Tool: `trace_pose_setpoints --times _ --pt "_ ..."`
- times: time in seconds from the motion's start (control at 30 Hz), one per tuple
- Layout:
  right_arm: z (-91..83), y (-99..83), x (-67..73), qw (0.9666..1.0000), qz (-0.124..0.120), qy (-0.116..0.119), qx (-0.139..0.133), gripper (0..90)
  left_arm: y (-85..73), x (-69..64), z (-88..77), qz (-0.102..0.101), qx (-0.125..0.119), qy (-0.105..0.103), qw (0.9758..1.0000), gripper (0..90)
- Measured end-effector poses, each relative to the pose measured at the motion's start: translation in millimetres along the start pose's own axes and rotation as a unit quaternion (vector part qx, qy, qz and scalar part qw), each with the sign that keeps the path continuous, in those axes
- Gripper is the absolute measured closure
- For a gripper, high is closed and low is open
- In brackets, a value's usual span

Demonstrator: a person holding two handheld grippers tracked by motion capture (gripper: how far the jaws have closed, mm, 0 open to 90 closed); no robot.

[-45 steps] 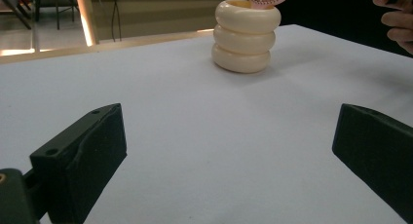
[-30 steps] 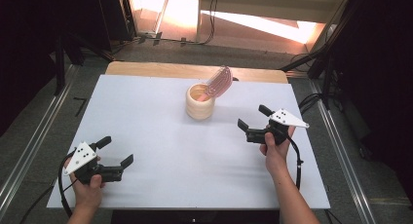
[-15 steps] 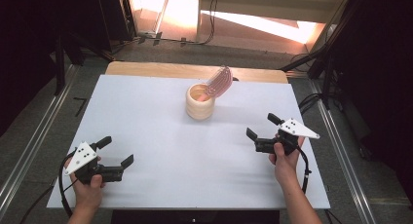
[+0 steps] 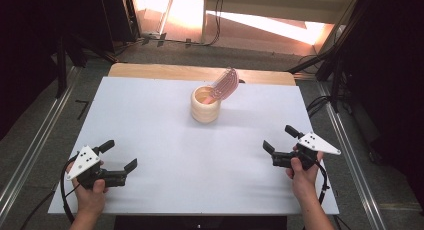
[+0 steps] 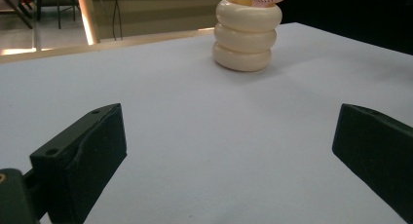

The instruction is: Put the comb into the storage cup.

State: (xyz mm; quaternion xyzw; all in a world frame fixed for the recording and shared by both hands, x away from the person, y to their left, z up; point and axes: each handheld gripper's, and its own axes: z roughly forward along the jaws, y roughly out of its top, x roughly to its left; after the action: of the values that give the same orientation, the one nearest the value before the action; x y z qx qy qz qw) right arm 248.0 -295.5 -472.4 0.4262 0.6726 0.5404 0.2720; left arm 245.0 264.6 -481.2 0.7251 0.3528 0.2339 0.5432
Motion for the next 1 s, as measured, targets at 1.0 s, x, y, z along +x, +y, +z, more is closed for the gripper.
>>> trace_pose_setpoints --times 1.0 --pt "-39.5 -29.5 -13.4 0.9998 0.002 -0.017 0.009 0.0 -0.1 0.1 -0.8 -0.001 0.000 0.002 1.0000 0.0"
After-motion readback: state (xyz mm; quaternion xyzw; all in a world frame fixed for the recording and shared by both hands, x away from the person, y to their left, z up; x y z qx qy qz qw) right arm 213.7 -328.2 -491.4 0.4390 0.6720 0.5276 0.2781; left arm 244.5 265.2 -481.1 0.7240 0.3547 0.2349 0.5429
